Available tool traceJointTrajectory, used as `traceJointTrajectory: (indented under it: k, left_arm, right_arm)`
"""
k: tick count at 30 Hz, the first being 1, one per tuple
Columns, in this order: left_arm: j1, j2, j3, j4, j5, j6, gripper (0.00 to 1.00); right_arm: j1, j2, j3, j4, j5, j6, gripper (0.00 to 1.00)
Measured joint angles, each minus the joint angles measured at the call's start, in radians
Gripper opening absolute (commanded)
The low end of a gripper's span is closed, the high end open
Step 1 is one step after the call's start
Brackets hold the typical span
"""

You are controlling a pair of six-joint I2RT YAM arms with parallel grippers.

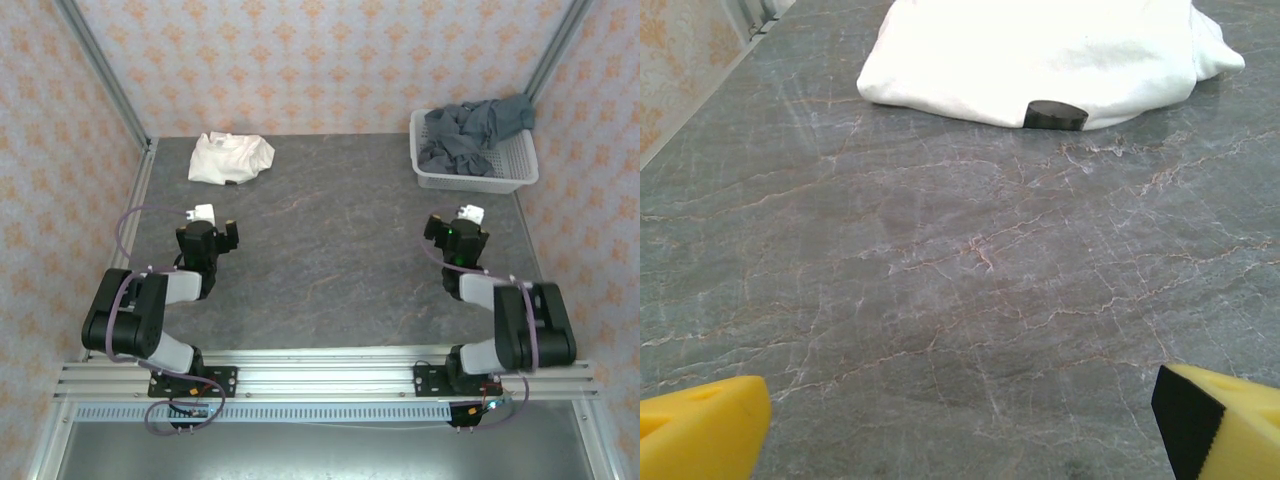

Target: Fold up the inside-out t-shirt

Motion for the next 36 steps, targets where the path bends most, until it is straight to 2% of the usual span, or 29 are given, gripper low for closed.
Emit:
traceJointTrajectory:
  k: [4, 7, 10, 12, 15, 18, 21, 24, 29, 30, 32, 33, 36]
  left_arm:
    - [-0.025, -0.241, 0.014, -0.157, -0.042, -0.02, 1.0]
    - [-0.032, -0.454, 0.064, -0.278, -0.035, -0.048, 1.0]
    - [-0.049, -0.573, 0.18, -0.418, 0.04, -0.086, 1.0]
    - [-0.082, -0.609, 0.252, -0.493, 0.132, -0.111, 1.0]
    - [-0.166, -0.629, 0.308, -0.587, 0.259, -0.129, 1.0]
    - [-0.25, -0.641, 0.303, -0.665, 0.337, -0.141, 1.0]
    - [-0.297, -0.663, 0.28, -0.735, 0.38, -0.142, 1.0]
    - [-0.306, -0.678, 0.272, -0.793, 0.392, -0.139, 1.0]
    - [-0.306, -0.683, 0.263, -0.828, 0.406, -0.139, 1.0]
    - [-0.306, -0.683, 0.258, -0.828, 0.407, -0.139, 1.0]
    - [-0.306, -0.681, 0.248, -0.827, 0.407, -0.14, 1.0]
    - [-0.306, -0.678, 0.243, -0.827, 0.408, -0.14, 1.0]
    - [-0.306, -0.655, 0.236, -0.827, 0.415, -0.14, 1.0]
  right_arm:
    - [-0.001, -0.31, 0.092, -0.272, 0.035, 0.164, 0.99]
    - [-0.001, -0.354, 0.255, -0.462, 0.013, 0.282, 0.99]
    - [-0.002, -0.216, 0.489, -0.653, -0.016, 0.343, 0.99]
    - [-0.004, -0.046, 0.679, -0.772, -0.026, 0.365, 0.99]
    - [-0.021, 0.218, 0.894, -0.878, -0.035, 0.376, 0.99]
    - [-0.039, 0.441, 1.051, -0.945, -0.024, 0.373, 0.99]
    - [-0.051, 0.626, 1.197, -0.98, -0.019, 0.362, 0.99]
    - [-0.053, 0.755, 1.297, -0.95, -0.007, 0.327, 0.99]
    - [-0.034, 0.785, 1.295, -0.813, 0.039, 0.266, 1.0]
    - [-0.031, 0.785, 1.28, -0.758, 0.038, 0.259, 0.97]
    - [-0.026, 0.783, 1.235, -0.661, 0.037, 0.247, 0.84]
    - [-0.024, 0.788, 1.213, -0.629, 0.033, 0.251, 0.82]
    - [-0.031, 0.822, 1.208, -0.574, 0.025, 0.252, 0.88]
